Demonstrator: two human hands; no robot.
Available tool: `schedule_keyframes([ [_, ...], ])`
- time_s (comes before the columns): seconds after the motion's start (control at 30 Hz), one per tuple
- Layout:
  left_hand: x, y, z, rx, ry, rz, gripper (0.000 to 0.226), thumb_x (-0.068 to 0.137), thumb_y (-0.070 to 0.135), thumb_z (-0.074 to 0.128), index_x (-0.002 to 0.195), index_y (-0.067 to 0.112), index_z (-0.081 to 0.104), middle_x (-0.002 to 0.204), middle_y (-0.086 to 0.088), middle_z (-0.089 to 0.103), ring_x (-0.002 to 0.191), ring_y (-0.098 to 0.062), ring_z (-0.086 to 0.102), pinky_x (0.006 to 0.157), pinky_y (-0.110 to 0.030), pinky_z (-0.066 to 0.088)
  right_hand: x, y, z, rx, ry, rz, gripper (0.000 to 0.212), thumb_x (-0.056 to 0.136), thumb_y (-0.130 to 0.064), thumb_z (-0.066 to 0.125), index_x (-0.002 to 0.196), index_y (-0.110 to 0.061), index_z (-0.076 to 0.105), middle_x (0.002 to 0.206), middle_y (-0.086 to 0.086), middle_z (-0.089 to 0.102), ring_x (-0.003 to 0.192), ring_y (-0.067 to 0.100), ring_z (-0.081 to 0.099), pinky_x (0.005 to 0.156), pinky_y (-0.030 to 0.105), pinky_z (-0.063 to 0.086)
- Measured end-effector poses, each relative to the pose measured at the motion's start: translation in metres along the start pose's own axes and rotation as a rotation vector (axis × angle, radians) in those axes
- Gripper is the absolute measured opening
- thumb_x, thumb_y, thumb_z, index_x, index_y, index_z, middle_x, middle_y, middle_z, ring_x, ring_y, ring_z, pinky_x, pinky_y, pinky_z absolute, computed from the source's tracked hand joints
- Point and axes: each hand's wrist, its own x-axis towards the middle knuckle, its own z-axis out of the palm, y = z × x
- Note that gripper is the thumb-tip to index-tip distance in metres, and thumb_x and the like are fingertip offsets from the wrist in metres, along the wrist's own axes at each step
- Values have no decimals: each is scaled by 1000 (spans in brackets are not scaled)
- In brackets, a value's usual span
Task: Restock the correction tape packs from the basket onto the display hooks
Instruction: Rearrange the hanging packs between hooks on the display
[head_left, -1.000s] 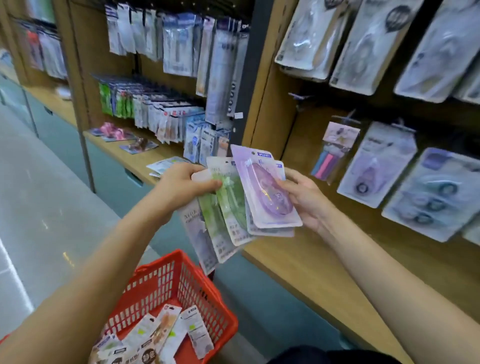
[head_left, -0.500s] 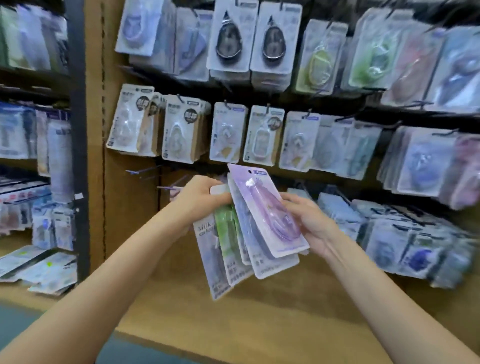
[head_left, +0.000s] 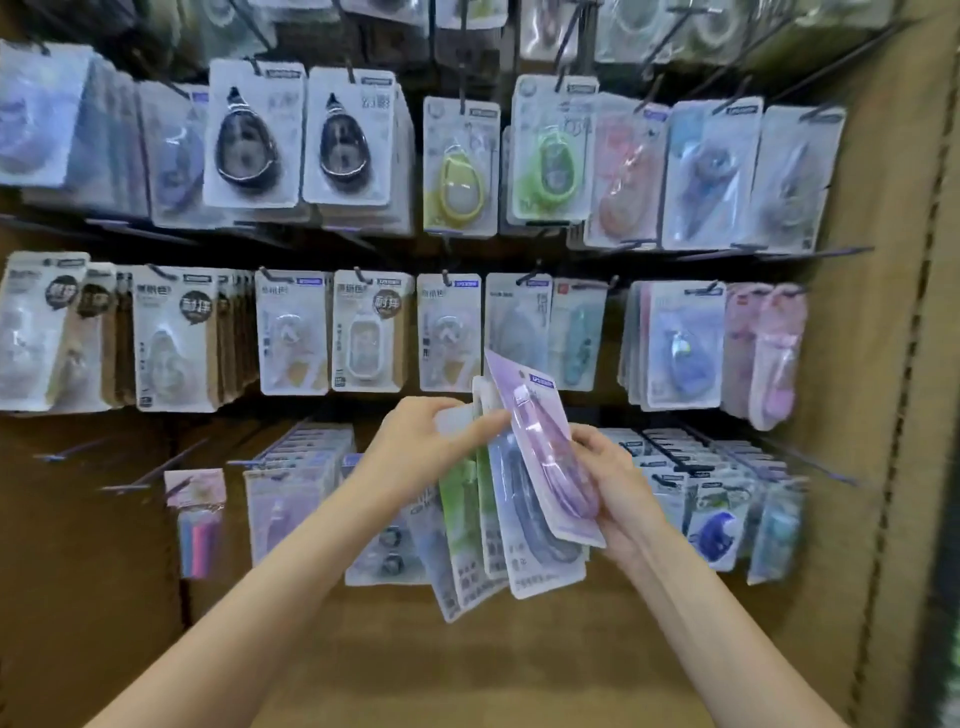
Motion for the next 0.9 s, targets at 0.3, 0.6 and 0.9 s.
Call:
schedule_keyframes([
  [0.3,30,22,22,-16,-123,53,9,81,37,68,85,30,72,83,14,72,81,0,65,73,-14,49,6,-24,-27,33,-29,-67,30,71,-13,66,99,-6,57,75,11,68,58,18,65,52,27,54],
  [0.6,52,31,48,-116,-212,-20,13,88,24,62,96,18,70,89,3,73,74,-8,67,67,-23,55,1,-68,-54,14,58,-191,20,86,-9,59,105,-6,56,75,7,70,59,16,66,51,24,54],
  [0.9,61,27,46,-130,-184,-147,8,89,16,62,91,12,68,90,-7,73,86,-24,68,84,-40,51,20,-118,-104,-576,397,-710,43,90,-7,59,126,-23,43,103,-14,66,83,3,66,70,17,54],
])
